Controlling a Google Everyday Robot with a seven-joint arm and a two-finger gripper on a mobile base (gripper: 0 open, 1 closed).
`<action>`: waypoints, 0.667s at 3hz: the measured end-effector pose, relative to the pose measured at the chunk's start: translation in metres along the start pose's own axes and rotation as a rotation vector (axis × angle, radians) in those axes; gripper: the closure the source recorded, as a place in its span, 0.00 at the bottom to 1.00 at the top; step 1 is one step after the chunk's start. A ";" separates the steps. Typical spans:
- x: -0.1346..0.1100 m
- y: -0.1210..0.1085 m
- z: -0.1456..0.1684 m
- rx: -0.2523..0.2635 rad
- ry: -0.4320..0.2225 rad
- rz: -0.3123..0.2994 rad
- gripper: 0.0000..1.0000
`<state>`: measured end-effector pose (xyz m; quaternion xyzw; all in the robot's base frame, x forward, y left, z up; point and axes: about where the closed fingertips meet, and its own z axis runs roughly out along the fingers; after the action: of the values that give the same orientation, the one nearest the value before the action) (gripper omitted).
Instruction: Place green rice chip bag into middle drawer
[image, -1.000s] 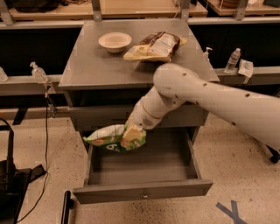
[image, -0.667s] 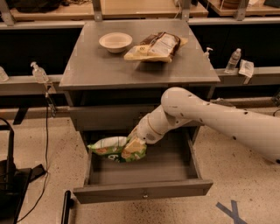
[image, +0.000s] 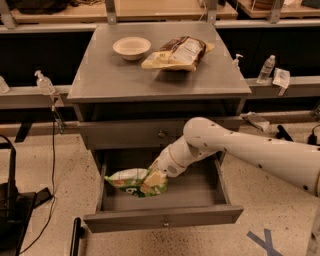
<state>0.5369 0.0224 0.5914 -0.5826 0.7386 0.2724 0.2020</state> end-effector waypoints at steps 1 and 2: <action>0.032 -0.009 0.024 0.008 0.062 0.063 1.00; 0.071 -0.022 0.052 0.042 0.113 0.098 0.98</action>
Offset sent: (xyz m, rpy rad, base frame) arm 0.0090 -0.0354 -0.1241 -0.1622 0.0567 -0.1150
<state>0.5400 -0.0014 0.5043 -0.5558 0.7821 0.2332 0.1587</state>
